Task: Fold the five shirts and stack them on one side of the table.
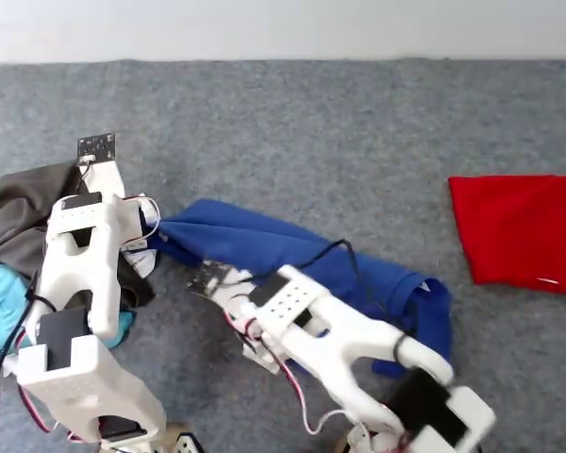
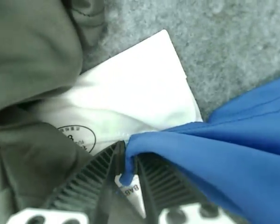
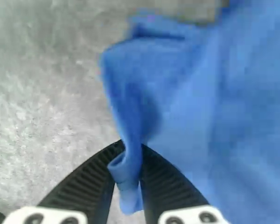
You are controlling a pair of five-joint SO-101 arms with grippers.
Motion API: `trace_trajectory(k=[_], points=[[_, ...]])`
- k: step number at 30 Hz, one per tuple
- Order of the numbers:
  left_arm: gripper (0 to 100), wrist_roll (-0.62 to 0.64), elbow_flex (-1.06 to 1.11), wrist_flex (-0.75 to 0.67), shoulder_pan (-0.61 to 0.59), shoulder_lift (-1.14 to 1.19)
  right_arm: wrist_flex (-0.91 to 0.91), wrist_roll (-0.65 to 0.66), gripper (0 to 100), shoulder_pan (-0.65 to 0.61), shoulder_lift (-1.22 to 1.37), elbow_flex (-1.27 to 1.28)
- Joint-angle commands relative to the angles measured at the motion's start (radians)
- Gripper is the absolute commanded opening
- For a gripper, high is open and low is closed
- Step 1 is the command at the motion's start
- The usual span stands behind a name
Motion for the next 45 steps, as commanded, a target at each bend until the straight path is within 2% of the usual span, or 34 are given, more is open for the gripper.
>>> trace_trajectory(k=[1, 6, 10, 14, 16, 20, 24, 29, 32, 35, 39, 45], points=[[1, 0.002, -0.002, -0.008, -0.003, -0.052, 0.124, -0.006, 0.9, 0.088, -0.177, -0.123], [1, 0.0, 0.071, 0.041, 0.103, -0.149, 0.254, -0.011, 0.9, 0.246, -0.308, -0.43], [1, -0.04, 0.168, 0.044, 0.172, -0.427, 0.394, -0.012, 0.9, 0.337, -0.32, -0.721], [1, -0.135, 0.234, 0.061, 0.172, -0.727, 0.519, -0.012, 0.9, 0.395, -0.32, -0.977], [1, -0.161, 0.217, 0.137, 0.178, -0.833, 0.559, -0.012, 0.9, 0.41, -0.32, -1.086], [1, -0.216, 0.067, 0.334, 0.184, -0.928, 0.608, -0.043, 0.9, 0.42, -0.32, -1.24], [1, -0.244, -0.111, 0.46, 0.184, -0.885, 0.604, -0.103, 0.9, 0.421, -0.331, -1.292], [1, -0.25, -0.479, 0.72, 0.184, -0.835, 0.616, -0.124, 0.9, 0.423, -0.331, -1.47], [1, -0.253, -0.7, 0.827, 0.184, -0.836, 0.616, -0.121, 0.9, 0.424, -0.328, -1.579], [1, -0.256, -0.829, 0.83, 0.176, -0.859, 0.601, -0.118, 0.9, 0.424, -0.329, -1.656], [1, -0.19, -0.768, 0.83, 0.183, -0.933, 0.522, -0.118, 0.9, 0.433, -0.329, -1.807], [1, -0.14, -0.763, 0.829, 0.186, -1.103, 0.374, -0.123, 0.9, 0.578, -0.331, -1.966]])
